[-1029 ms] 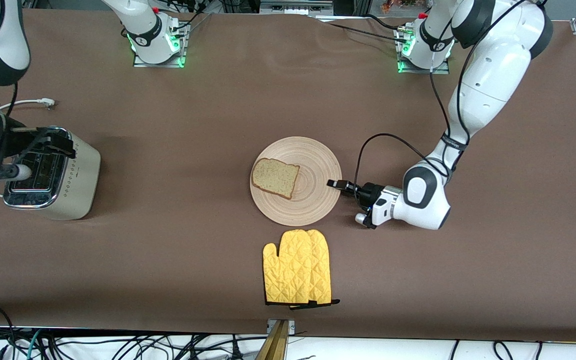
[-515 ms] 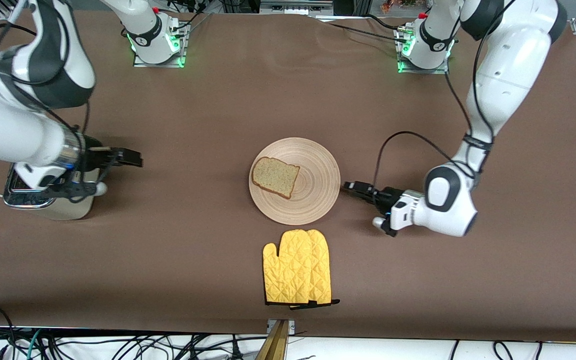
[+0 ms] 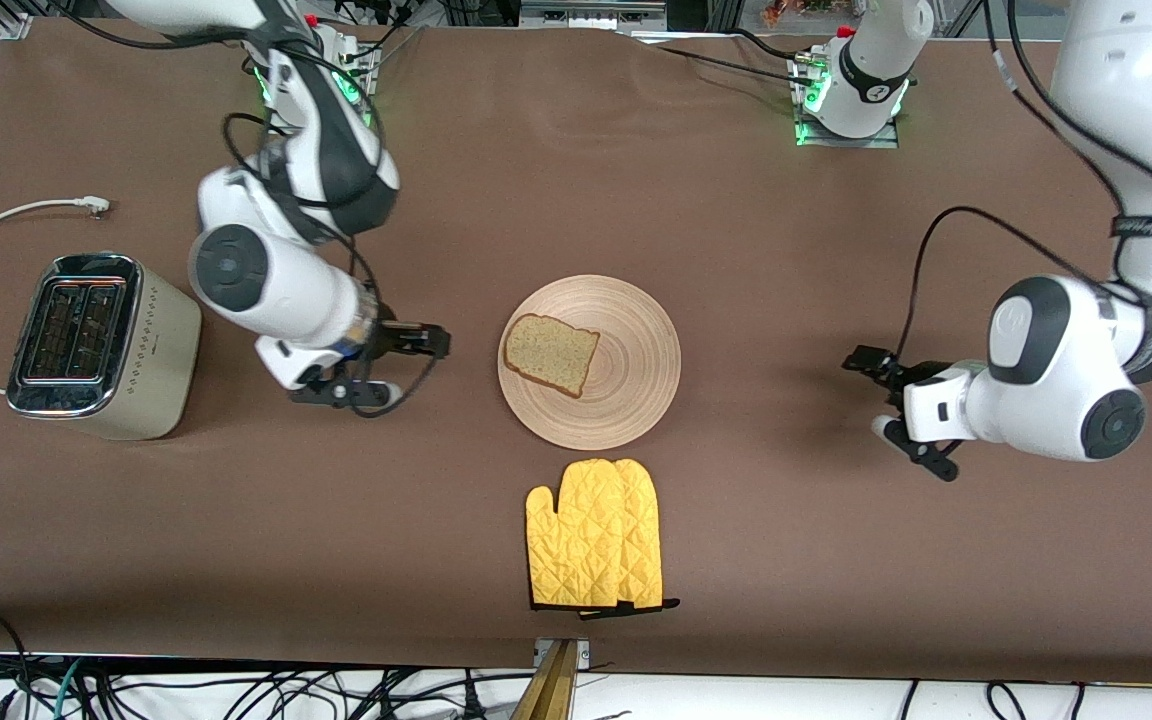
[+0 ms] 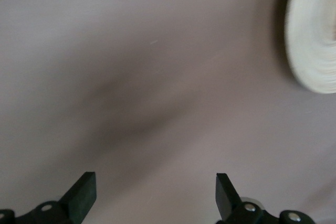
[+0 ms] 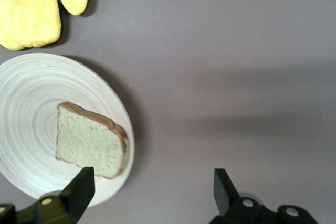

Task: Move plate and put bread in toaster
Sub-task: 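Lower the right gripper onto the bread while the left gripper withdraws, then grasp the bread slice with the right gripper and lift it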

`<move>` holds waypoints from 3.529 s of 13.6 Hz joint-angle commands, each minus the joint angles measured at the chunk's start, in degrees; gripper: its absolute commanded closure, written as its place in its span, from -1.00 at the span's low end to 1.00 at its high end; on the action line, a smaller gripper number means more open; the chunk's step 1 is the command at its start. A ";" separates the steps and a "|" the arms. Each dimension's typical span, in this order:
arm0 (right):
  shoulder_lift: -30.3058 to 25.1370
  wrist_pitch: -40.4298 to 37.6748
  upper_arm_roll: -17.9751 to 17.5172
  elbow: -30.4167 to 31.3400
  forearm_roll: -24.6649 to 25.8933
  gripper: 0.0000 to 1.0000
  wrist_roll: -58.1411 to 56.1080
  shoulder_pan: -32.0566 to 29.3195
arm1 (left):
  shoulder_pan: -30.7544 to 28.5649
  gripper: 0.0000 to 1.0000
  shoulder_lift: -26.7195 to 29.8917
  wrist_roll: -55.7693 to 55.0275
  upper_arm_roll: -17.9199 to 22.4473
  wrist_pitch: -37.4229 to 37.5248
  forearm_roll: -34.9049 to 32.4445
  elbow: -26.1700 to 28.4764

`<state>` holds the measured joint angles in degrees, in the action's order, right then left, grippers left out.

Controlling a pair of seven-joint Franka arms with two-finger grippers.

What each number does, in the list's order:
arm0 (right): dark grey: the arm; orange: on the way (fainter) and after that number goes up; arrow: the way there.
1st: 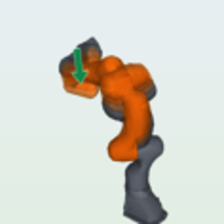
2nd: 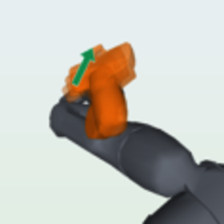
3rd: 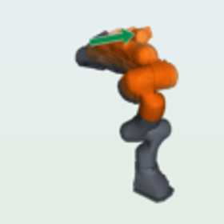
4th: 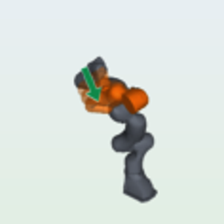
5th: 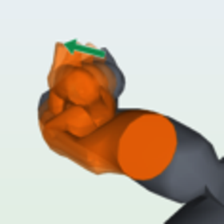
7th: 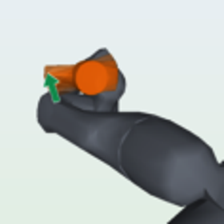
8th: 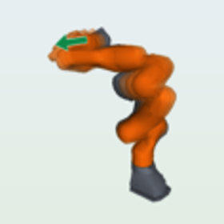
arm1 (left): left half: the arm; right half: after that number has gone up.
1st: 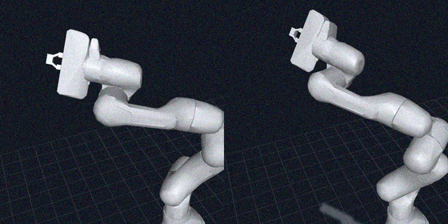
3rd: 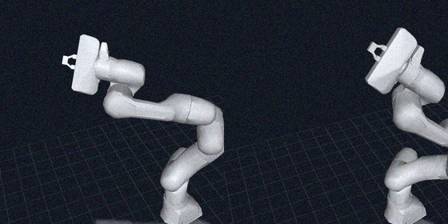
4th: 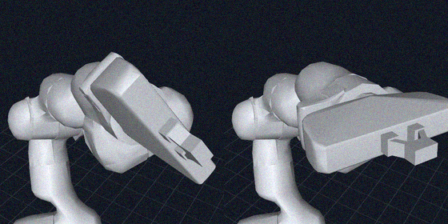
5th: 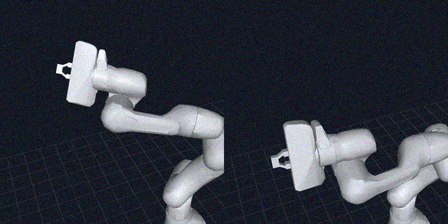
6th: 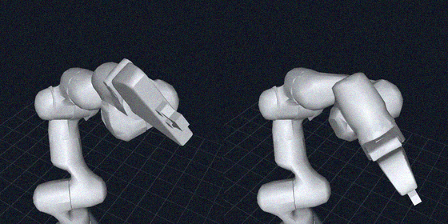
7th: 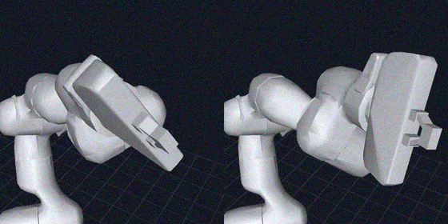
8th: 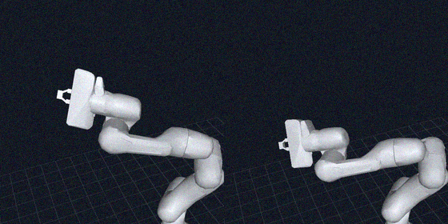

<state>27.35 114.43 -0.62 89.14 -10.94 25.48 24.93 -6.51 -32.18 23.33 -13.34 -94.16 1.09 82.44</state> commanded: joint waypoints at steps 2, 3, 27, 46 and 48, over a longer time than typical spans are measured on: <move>4.10 4.82 0.62 -1.42 0.12 -1.00 6.94 4.76 | 1.32 -1.00 13.94 -15.02 -0.28 4.33 -7.86 1.32; 5.33 6.49 0.71 -1.42 0.21 -1.00 8.09 6.00 | 1.24 -1.00 17.90 -20.72 -0.19 4.33 -7.86 1.32; 14.57 14.60 0.97 -1.51 6.72 -0.86 12.40 13.39 | 5.19 -1.00 30.86 -27.11 6.49 1.96 -1.09 9.40; 15.01 14.07 0.80 -1.51 9.44 1.00 11.61 13.39 | 5.19 -1.00 30.68 -27.02 6.58 1.79 -0.92 9.31; 14.31 13.11 0.80 -1.69 9.27 1.00 11.44 13.30 | 5.19 -1.00 30.68 -27.02 6.58 1.70 -0.83 9.31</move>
<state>41.61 129.10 0.00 88.55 -2.36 36.80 38.15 -1.36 -0.67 -3.29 -6.81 -92.98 0.27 93.48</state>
